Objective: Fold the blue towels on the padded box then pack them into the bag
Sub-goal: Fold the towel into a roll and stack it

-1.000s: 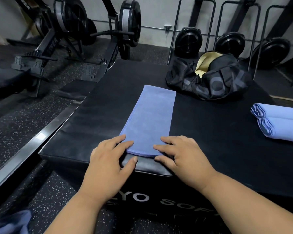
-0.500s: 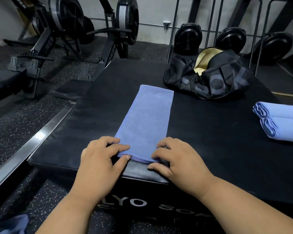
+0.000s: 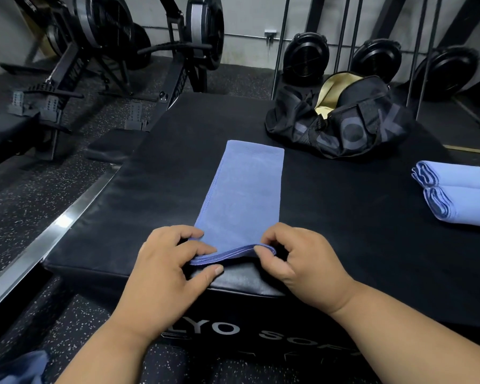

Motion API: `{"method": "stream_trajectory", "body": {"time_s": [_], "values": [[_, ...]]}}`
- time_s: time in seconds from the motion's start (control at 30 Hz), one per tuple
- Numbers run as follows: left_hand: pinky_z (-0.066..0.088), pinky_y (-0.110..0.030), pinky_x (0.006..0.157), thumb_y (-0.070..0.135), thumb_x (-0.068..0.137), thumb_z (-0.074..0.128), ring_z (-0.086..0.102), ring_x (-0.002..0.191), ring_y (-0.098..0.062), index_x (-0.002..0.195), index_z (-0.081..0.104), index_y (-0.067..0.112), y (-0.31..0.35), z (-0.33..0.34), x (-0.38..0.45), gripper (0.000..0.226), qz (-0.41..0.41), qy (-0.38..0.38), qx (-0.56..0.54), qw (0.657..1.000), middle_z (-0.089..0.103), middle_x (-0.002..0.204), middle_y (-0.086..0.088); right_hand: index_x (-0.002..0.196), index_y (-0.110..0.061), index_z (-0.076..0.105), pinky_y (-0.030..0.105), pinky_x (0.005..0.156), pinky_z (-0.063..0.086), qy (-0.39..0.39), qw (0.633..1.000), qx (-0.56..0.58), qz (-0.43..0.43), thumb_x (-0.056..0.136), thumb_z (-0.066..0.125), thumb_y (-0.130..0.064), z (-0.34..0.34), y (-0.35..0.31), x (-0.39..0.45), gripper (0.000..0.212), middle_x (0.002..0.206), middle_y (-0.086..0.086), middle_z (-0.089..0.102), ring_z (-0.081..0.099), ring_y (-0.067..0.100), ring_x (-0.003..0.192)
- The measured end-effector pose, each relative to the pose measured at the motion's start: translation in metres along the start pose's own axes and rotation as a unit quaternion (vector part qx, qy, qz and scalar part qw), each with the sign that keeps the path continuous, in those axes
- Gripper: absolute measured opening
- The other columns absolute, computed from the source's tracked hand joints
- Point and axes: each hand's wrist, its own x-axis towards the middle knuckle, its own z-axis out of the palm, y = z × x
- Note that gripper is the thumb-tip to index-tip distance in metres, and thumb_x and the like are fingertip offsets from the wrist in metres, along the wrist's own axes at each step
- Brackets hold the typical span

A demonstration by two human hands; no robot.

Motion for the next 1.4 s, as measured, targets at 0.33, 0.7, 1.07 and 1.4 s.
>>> {"method": "stream_trajectory", "body": {"time_s": [0.33, 0.7, 1.07, 1.4], "values": [[0.05, -0.027, 0.076, 0.041, 0.092, 0.077, 0.067, 0.09, -0.008, 0.088, 0.068, 0.043, 0.027, -0.022, -0.001, 0.009, 0.015, -0.035, -0.036, 0.999, 0.069, 0.092, 0.022, 0.098, -0.034, 0.074, 0.023, 0.077, 0.051, -0.123, 0.992, 0.037, -0.01, 0.078, 0.083, -0.055, -0.018, 0.0, 0.003, 0.03, 0.093, -0.02, 0.071, 0.066, 0.009, 0.089], [0.053, -0.021, 0.078, 0.039, 0.096, 0.072, 0.07, 0.09, 0.0, 0.097, 0.073, 0.042, 0.025, -0.017, 0.007, 0.003, -0.12, -0.014, -0.157, 0.98, 0.075, 0.096, 0.025, 0.088, -0.024, 0.075, 0.032, 0.062, 0.051, -0.13, 0.958, 0.21, 0.145, 0.097, 0.072, -0.027, -0.025, -0.001, 0.004, 0.011, 0.076, 0.005, 0.071, 0.061, 0.016, 0.058], [0.048, -0.021, 0.064, 0.053, 0.089, 0.075, 0.064, 0.079, -0.003, 0.091, 0.069, 0.039, 0.031, 0.0, 0.016, 0.015, -0.202, 0.058, -0.064, 0.976, 0.069, 0.085, 0.027, 0.091, -0.026, 0.072, 0.014, 0.05, 0.032, -0.093, 0.961, 0.154, 0.208, 0.096, 0.073, -0.039, -0.013, 0.0, 0.015, 0.015, 0.051, -0.011, 0.045, 0.039, 0.005, 0.048], [0.048, -0.031, 0.06, 0.053, 0.09, 0.074, 0.061, 0.067, -0.005, 0.082, 0.068, 0.038, 0.036, 0.003, 0.017, 0.018, -0.208, 0.087, 0.019, 0.974, 0.065, 0.068, 0.015, 0.094, -0.031, 0.07, 0.015, 0.06, 0.036, -0.065, 0.969, 0.108, 0.211, 0.092, 0.075, -0.044, -0.006, 0.003, 0.016, 0.014, 0.053, -0.02, 0.055, 0.052, 0.001, 0.056]]}}
